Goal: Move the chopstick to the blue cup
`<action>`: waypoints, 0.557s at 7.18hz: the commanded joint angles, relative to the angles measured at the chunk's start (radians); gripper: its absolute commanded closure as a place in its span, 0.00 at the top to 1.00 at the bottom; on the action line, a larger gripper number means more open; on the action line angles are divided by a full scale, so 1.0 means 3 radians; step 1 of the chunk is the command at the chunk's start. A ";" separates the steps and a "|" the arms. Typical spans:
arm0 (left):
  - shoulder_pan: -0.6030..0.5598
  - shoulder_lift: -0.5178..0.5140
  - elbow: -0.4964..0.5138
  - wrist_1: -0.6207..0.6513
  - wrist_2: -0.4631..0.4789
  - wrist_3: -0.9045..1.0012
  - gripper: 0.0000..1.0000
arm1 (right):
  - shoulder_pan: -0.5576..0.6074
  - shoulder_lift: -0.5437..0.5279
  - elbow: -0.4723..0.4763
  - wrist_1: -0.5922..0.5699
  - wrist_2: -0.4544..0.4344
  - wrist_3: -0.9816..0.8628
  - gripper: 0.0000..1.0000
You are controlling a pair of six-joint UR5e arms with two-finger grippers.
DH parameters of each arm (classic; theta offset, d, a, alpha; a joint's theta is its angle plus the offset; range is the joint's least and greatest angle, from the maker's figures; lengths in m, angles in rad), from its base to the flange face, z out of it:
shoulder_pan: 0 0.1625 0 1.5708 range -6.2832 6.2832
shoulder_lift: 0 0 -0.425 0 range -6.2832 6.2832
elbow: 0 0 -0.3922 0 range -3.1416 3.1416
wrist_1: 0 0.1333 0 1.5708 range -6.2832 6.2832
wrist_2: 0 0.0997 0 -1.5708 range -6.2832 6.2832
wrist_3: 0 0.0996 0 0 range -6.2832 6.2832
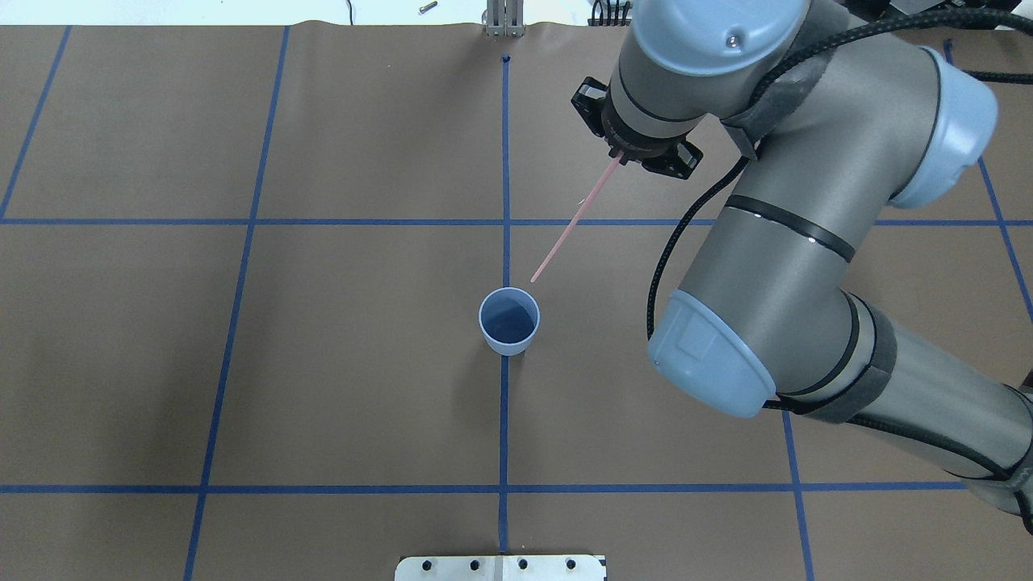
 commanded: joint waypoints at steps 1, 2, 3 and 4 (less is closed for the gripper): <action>0.0000 0.0004 0.0002 0.0000 -0.0002 0.0000 0.99 | -0.0135 0.0116 -0.0016 -0.0072 -0.0058 0.0112 0.00; 0.0000 0.0004 0.0007 0.0000 -0.0002 0.0000 0.99 | -0.0307 0.0091 -0.0057 -0.0077 -0.0271 0.0168 0.00; 0.0000 0.0004 0.0007 0.0000 -0.0002 0.0000 0.99 | -0.0395 0.0091 -0.0138 -0.0077 -0.0359 0.0204 0.00; 0.0000 0.0004 0.0012 0.0000 -0.0002 0.0000 0.99 | -0.0442 0.0091 -0.0170 -0.0077 -0.0385 0.0229 0.00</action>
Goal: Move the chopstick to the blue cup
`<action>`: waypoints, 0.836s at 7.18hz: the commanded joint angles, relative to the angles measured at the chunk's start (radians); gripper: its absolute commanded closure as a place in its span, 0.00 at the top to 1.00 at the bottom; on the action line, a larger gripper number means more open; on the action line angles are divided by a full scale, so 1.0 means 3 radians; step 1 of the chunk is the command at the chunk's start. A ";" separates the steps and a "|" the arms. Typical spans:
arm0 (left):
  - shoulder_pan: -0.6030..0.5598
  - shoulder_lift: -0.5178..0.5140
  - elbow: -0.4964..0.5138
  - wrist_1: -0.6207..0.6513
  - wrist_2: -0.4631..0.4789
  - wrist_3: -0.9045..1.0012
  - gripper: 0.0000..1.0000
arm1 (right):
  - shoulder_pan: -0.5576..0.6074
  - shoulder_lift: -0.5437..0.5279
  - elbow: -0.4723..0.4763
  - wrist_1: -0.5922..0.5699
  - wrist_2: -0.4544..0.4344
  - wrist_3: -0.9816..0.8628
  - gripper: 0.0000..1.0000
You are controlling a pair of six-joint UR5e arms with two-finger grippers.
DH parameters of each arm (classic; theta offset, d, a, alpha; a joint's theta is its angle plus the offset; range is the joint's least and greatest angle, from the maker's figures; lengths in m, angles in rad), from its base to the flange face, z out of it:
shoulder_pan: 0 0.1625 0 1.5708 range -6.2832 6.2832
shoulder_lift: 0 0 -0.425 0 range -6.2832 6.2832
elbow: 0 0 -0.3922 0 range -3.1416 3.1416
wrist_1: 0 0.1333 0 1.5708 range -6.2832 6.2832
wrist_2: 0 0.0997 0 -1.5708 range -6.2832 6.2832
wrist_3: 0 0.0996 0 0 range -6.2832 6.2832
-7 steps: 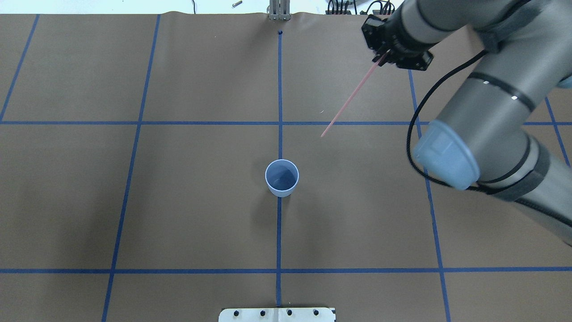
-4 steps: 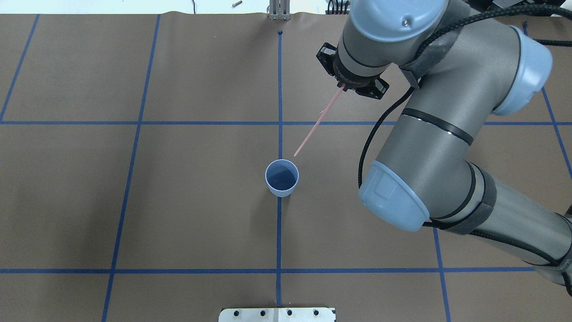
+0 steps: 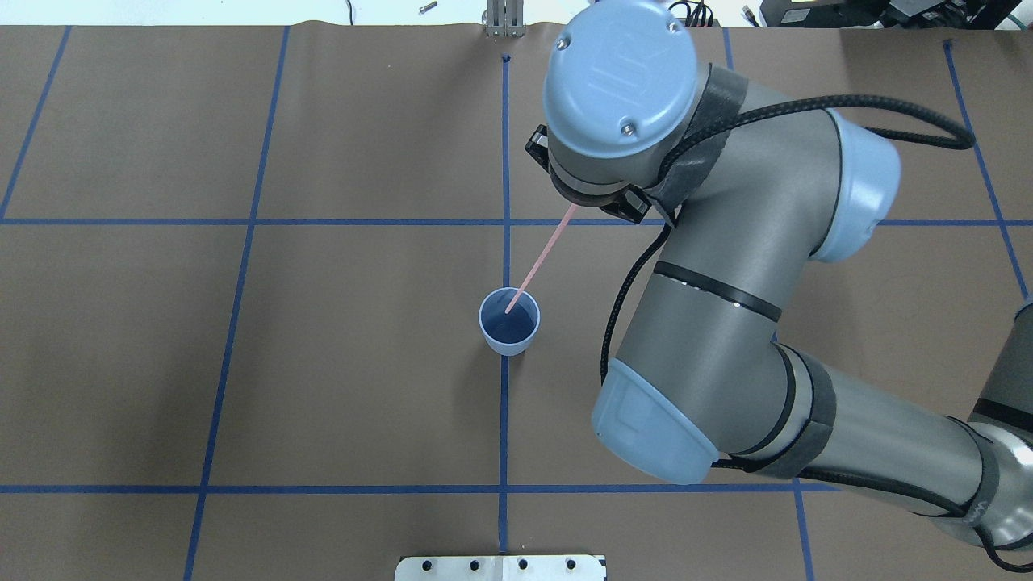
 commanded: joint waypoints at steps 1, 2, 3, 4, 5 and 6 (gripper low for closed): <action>0.0000 0.0000 0.0004 0.0005 0.0000 0.0000 0.99 | -0.0185 0.0008 -0.0111 0.0004 -0.0202 0.0045 0.00; 0.0000 0.0005 0.0009 0.0005 0.0005 0.0000 0.99 | -0.0267 0.0019 -0.0203 0.0004 -0.0335 0.0050 0.00; 0.0000 0.0021 0.0004 0.0005 0.0000 0.0000 0.99 | -0.0303 0.0024 -0.0209 0.0009 -0.0382 0.0056 0.00; 0.0000 0.0026 0.0004 0.0005 0.0000 0.0005 0.99 | -0.0324 0.0029 -0.0209 0.0009 -0.0383 0.0061 0.00; 0.0000 0.0066 -0.0006 0.0000 0.0000 0.0010 0.99 | -0.0334 0.0034 -0.0209 0.0014 -0.0383 0.0071 0.24; 0.0005 0.0067 -0.0011 0.0000 0.0000 0.0010 0.99 | -0.0339 0.0034 -0.0209 0.0014 -0.0388 0.0111 0.51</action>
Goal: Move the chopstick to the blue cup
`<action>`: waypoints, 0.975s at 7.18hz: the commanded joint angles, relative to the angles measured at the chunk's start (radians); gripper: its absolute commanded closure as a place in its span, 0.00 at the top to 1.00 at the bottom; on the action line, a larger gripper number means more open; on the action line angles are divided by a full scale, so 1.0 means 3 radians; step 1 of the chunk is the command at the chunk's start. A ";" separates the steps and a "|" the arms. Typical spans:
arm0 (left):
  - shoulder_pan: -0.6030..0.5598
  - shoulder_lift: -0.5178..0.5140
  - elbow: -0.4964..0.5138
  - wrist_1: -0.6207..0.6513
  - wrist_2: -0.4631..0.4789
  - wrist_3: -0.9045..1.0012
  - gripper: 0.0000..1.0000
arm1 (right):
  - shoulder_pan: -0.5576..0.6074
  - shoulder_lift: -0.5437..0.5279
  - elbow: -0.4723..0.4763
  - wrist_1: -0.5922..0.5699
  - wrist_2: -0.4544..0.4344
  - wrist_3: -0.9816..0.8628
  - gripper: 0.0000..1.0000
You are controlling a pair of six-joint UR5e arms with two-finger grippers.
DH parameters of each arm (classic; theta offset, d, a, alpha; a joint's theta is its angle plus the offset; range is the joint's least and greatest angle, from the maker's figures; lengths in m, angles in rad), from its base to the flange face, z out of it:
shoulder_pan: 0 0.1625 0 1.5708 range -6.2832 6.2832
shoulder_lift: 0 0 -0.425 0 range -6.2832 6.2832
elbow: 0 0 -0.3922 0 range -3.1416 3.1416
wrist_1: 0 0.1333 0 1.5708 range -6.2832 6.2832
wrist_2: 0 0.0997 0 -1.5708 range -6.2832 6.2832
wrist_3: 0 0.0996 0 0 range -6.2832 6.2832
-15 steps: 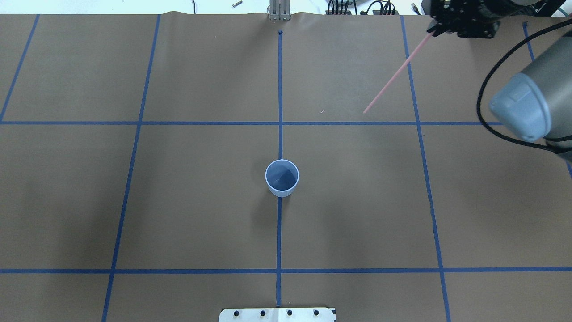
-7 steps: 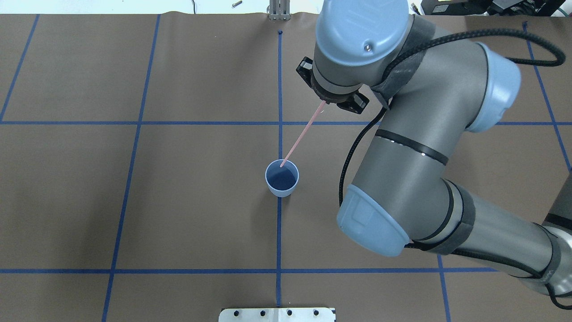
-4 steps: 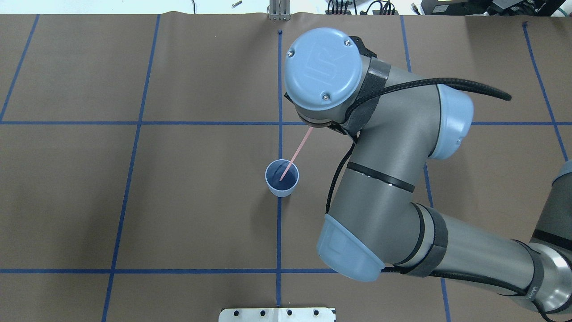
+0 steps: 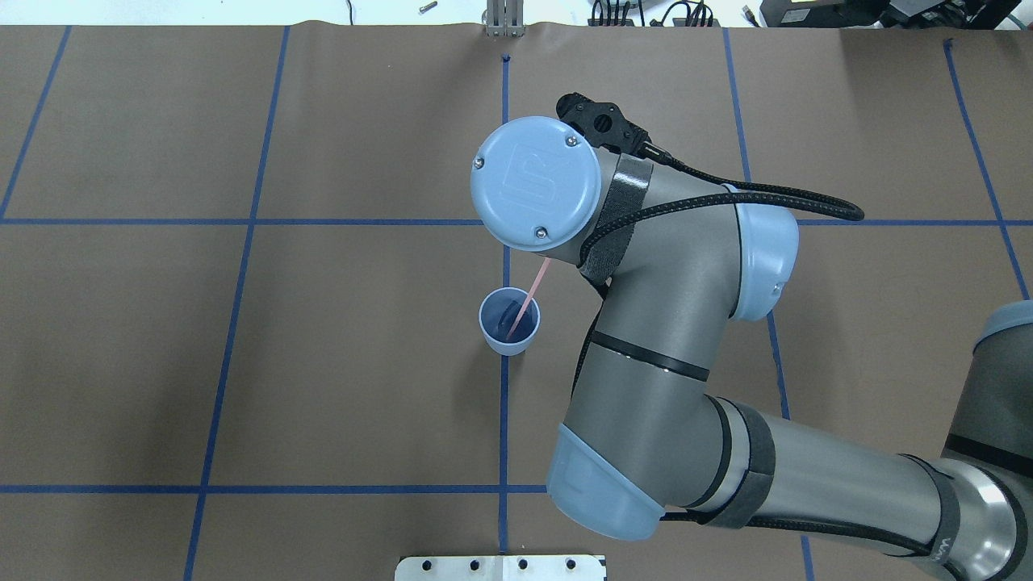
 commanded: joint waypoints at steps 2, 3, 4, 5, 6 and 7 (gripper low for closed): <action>0.0004 0.0014 -0.0007 -0.0002 0.0000 0.0002 0.99 | -0.0018 0.0013 0.0008 0.0002 -0.0013 0.0030 1.00; -0.0001 0.0014 -0.0007 -0.0002 0.0000 0.0002 0.99 | -0.0013 0.0079 0.0043 -0.0008 -0.0003 0.0000 1.00; 0.0004 0.0014 -0.0012 -0.0002 0.0000 0.0002 0.99 | 0.0053 0.0156 0.0049 -0.0008 0.0012 -0.0056 1.00; -0.0001 0.0014 -0.0013 -0.0002 0.0000 0.0002 0.99 | 0.0211 0.0136 0.0094 -0.0003 0.0043 -0.0406 1.00; -0.0001 0.0014 -0.0018 -0.0002 0.0000 -0.0003 0.99 | 0.0501 0.0030 0.0090 0.0027 0.0357 -0.0880 1.00; -0.0001 0.0025 -0.0018 0.0003 0.0000 -0.0008 0.99 | 0.0894 -0.0154 0.0090 0.0139 0.0750 -0.1523 1.00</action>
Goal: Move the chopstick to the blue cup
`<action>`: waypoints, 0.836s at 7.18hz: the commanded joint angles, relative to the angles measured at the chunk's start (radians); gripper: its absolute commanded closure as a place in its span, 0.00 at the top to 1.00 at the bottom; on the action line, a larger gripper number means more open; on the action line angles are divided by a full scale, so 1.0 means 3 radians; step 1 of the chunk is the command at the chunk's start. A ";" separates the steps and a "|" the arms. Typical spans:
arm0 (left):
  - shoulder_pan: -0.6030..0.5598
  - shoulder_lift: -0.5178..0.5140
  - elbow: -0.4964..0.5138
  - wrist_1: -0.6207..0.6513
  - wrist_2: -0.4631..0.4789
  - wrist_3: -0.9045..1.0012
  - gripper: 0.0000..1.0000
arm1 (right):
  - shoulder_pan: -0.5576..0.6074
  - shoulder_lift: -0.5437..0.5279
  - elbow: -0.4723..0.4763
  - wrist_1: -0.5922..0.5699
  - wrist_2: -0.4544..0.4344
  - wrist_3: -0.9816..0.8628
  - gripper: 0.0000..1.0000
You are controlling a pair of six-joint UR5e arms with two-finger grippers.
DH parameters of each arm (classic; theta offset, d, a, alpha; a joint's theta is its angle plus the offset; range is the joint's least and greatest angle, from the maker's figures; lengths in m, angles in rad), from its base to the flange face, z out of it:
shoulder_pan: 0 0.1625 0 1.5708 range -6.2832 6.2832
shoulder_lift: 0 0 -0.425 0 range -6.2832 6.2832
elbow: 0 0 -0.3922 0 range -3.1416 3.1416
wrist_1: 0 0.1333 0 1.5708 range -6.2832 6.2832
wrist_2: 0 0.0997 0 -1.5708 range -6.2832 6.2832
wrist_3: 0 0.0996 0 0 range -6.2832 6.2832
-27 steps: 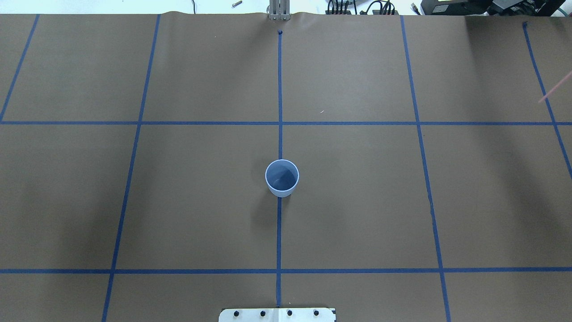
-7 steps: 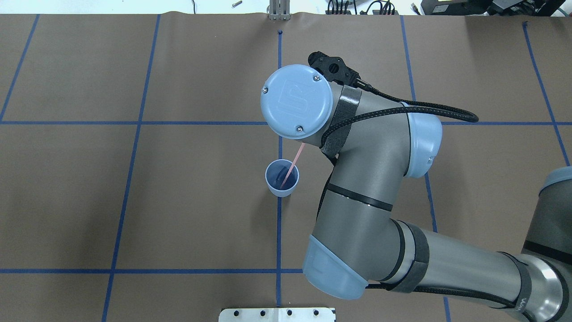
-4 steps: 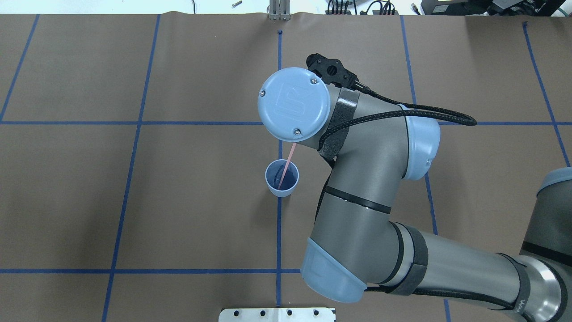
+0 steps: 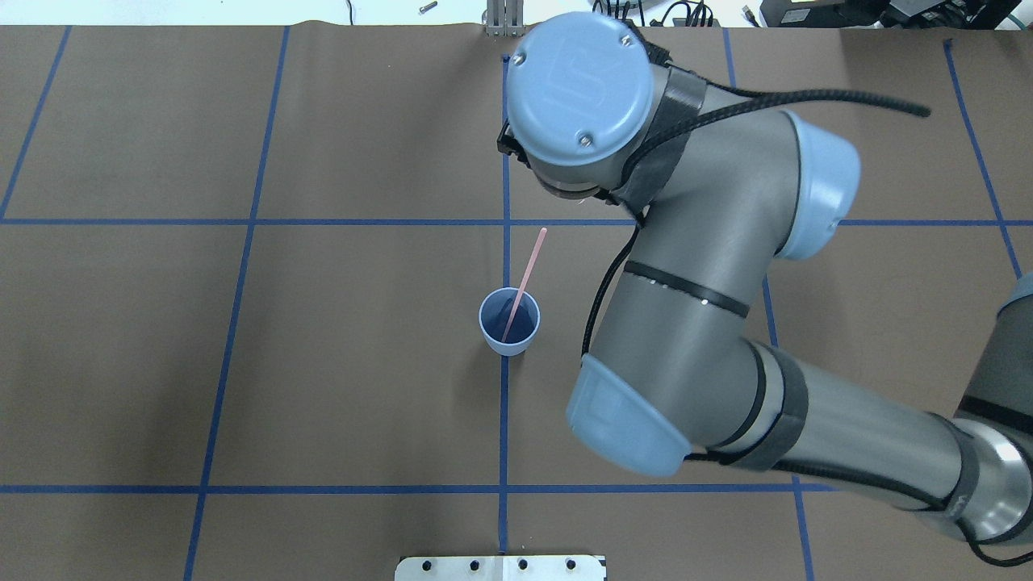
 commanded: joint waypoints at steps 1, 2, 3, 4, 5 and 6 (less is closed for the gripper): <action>-0.0001 0.0027 -0.0002 0.0014 -0.0147 -0.0021 0.99 | 0.0793 -0.0546 -0.0011 0.0437 0.0770 -0.1310 1.00; -0.0011 0.0098 0.0008 0.0029 -0.0412 -0.0046 0.99 | 0.1090 -0.0899 -0.0052 0.0734 0.1042 -0.1863 1.00; -0.0016 0.0185 -0.0098 0.0029 -0.0414 -0.0416 0.99 | 0.1331 -0.1089 -0.0148 0.0782 0.1206 -0.2390 1.00; -0.0021 0.0277 -0.0251 0.0024 -0.0399 -0.0764 0.99 | 0.1541 -0.1218 -0.0266 0.0783 0.1324 -0.2902 1.00; -0.0021 0.0379 -0.0283 0.0019 -0.0394 -0.0762 0.99 | 0.1786 -0.1336 -0.0394 0.0783 0.1533 -0.3408 1.00; -0.0021 0.0380 -0.0258 0.0019 -0.0394 -0.0762 0.99 | 0.2027 -0.1534 -0.0451 0.0783 0.1712 -0.3914 1.00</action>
